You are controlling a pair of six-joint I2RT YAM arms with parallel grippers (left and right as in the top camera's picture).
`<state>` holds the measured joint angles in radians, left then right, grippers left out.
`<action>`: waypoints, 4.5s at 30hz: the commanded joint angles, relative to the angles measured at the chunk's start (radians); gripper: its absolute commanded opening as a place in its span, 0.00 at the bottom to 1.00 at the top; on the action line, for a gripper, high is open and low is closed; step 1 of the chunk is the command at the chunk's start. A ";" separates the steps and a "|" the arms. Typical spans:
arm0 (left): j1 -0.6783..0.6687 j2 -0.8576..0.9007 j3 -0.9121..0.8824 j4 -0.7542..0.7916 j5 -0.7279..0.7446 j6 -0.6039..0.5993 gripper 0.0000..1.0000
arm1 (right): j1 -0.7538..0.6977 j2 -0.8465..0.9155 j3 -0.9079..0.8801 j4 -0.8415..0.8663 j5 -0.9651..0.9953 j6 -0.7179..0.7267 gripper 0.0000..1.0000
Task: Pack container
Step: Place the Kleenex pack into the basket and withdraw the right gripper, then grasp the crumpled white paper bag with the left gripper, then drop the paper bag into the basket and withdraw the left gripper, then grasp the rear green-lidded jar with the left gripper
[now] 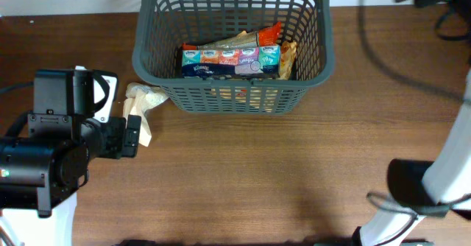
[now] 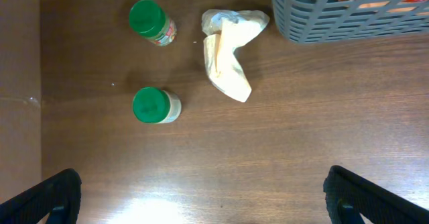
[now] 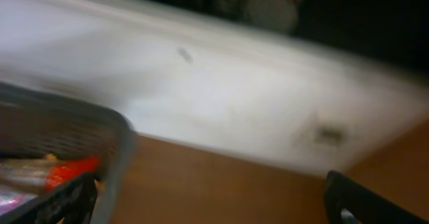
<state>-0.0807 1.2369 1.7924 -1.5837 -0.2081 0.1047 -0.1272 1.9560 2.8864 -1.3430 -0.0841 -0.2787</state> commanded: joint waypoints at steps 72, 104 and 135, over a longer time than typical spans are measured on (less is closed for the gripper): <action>0.140 0.793 1.169 0.179 0.507 0.682 0.02 | -0.357 0.140 -0.540 -0.003 -0.174 0.258 0.99; -0.340 1.141 1.229 0.087 -0.105 0.235 0.99 | -0.357 0.140 -0.540 -0.003 -0.174 0.258 0.99; 0.500 1.043 0.278 0.460 0.296 0.006 0.95 | -0.357 0.140 -0.540 -0.003 -0.174 0.258 0.99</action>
<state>0.4210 2.2833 2.1197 -1.1755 0.0315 0.1112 -0.4801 2.1109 2.3520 -1.3491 -0.2531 -0.0261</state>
